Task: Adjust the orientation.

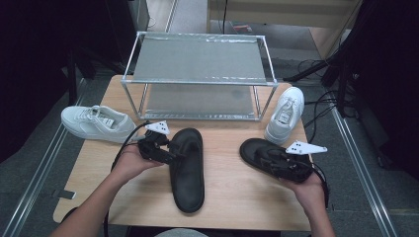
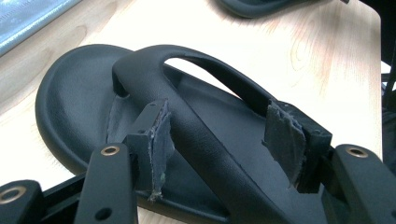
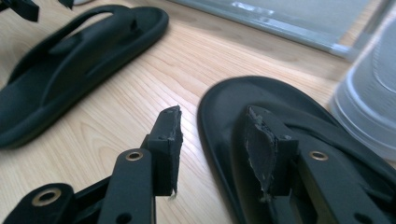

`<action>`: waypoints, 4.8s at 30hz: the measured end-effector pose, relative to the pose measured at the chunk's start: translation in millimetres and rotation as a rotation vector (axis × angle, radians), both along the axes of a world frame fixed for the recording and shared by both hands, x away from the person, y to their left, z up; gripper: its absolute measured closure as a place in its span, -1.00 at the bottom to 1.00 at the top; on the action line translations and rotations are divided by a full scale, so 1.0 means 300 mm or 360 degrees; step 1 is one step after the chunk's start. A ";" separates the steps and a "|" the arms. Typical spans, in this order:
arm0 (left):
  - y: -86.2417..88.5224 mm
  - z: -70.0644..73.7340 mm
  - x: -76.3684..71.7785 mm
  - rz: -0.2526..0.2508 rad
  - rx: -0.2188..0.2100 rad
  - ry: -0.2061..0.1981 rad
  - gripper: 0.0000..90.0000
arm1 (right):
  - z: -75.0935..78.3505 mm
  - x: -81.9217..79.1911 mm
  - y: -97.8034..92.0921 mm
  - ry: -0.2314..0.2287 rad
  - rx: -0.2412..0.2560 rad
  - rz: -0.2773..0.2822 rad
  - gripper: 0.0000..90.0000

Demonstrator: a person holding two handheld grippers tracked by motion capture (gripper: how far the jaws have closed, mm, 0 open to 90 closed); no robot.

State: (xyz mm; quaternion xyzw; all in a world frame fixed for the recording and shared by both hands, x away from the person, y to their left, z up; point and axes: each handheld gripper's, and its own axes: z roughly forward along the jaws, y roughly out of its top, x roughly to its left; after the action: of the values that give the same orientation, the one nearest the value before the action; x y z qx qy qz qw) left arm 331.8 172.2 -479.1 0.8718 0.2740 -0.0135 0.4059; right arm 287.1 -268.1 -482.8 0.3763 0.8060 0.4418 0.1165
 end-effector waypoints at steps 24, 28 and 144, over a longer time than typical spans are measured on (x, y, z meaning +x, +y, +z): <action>0.009 0.004 0.010 0.0031 -0.0008 -0.0052 -0.08 | -0.106 0.029 -0.072 0.0100 -0.0117 0.0043 0.35; 0.010 0.003 0.012 0.0031 -0.0012 -0.0045 -0.08 | -0.118 0.039 -0.071 0.0143 -0.0126 0.0056 0.48; 0.065 -0.105 -0.102 0.0073 0.0117 0.0079 0.86 | -0.029 0.212 0.416 0.0247 -0.0196 0.0064 0.93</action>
State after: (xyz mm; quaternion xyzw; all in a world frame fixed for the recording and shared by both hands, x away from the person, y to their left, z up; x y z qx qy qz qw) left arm 301.2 191.8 -510.5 0.8790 0.3044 -0.0157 0.3668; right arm 350.6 -143.2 -491.6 0.3854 0.8456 0.3631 0.0678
